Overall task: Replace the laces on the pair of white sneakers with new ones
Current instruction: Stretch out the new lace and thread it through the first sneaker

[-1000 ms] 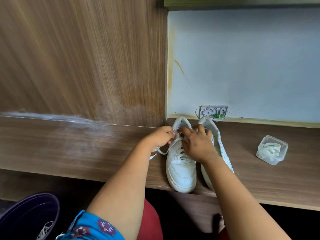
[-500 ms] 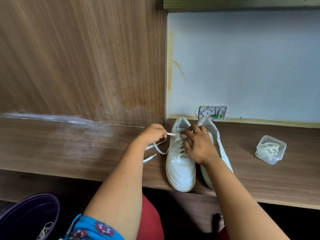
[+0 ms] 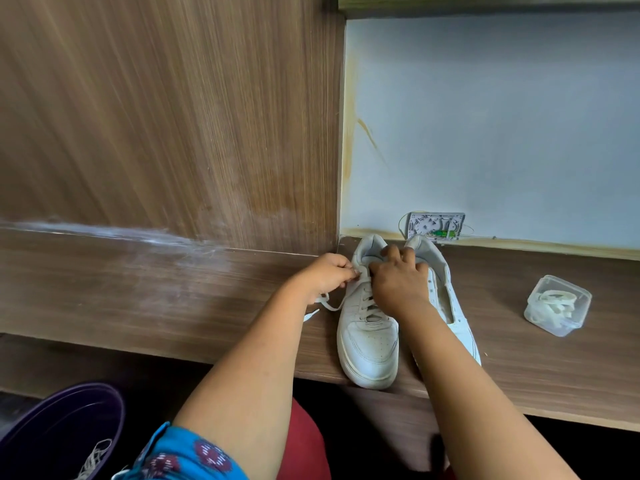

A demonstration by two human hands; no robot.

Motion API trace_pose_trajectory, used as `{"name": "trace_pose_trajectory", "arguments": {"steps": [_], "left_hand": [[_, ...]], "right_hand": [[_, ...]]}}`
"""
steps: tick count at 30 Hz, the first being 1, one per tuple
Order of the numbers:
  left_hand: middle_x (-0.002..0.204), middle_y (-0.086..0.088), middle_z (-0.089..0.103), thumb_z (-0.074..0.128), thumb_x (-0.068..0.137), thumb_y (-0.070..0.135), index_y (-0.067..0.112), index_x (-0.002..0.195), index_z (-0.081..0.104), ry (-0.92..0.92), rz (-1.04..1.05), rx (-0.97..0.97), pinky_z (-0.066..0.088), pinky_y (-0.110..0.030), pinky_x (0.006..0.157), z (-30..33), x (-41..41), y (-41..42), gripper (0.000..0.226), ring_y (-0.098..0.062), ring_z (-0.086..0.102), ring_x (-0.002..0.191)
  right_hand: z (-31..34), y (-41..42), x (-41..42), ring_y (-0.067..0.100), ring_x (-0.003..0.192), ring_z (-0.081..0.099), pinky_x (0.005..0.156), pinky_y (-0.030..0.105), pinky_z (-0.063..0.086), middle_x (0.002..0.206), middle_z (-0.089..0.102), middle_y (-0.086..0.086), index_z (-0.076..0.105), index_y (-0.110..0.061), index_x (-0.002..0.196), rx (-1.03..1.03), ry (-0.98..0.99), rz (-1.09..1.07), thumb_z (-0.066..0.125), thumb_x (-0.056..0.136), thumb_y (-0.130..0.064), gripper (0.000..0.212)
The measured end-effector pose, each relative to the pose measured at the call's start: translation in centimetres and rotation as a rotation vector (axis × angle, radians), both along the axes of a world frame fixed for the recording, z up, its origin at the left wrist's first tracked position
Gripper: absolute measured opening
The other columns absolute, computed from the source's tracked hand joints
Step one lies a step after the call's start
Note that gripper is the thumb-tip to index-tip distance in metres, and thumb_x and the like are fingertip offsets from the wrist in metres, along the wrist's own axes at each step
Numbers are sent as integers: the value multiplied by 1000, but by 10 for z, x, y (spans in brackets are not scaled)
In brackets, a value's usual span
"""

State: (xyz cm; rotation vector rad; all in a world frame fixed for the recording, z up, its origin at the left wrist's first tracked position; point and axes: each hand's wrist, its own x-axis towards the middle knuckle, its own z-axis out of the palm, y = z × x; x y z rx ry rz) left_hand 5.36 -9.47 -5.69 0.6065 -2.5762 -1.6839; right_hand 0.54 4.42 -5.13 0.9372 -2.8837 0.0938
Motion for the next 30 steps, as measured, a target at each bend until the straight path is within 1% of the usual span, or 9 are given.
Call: {"name": "trace_pose_trajectory", "arguments": {"steps": [5,7,10,13,18,20,23,27,30], "left_hand": [[63,4,55,59,94,36,17,75,61,-37,74,247,36,-23,57,5,3,1,28,-9,48,58],[61,5,55,50,97,44,16,73,62,-100,101,297,36,-24,56,8,3,6,39,-9,48,55],[65,3,53,52,98,36,15,72,59,-117,120,306,36,-23,57,6,2,12,34,-10,46,56],[65,3,53,59,95,25,15,73,56,-101,139,328,38,-23,56,7,2,13,24,-9,45,58],[67,3,54,69,86,9,15,77,61,32,122,157,38,-18,57,8,4,7,14,-6,45,63],[67,3,56,71,84,3,11,79,65,113,117,49,41,-16,60,8,3,3,10,-6,48,65],[64,5,57,73,82,5,6,87,72,152,139,-95,40,-16,63,9,1,3,6,-4,48,64],[85,2,64,74,82,13,8,89,74,145,109,-253,38,-18,68,9,2,3,9,-2,45,64],[69,2,60,72,85,16,8,89,71,101,90,-279,36,-20,63,6,3,-2,9,-7,44,66]], "right_hand": [[-8,-2,-11,33,123,36,99,44,34,125,48,4,62,-27,116,-225,-176,-27,46,94,-21,29],[-10,-2,-15,35,116,43,90,32,32,117,54,4,69,-26,105,-341,-222,-24,51,90,-18,25],[-9,2,-17,36,112,46,76,25,20,114,57,6,72,-23,98,-418,-272,-35,56,88,-15,20],[-4,6,-16,37,115,40,90,28,28,120,55,6,71,-20,105,-449,-322,-21,58,90,-16,20],[7,8,-13,32,112,51,101,32,37,122,56,11,70,-16,110,-336,-283,40,55,90,-17,24],[11,7,-11,29,99,59,86,31,47,114,59,13,72,-9,101,-359,-265,19,59,84,-16,22],[13,8,-10,27,86,61,67,26,44,108,57,12,72,-2,93,-355,-248,5,63,80,-15,20],[8,9,-10,28,108,51,92,31,44,121,47,11,71,-13,109,-269,-247,87,55,89,-19,26],[3,8,-8,33,114,43,98,33,39,123,44,12,70,-15,111,-263,-245,90,52,93,-15,25]]}}
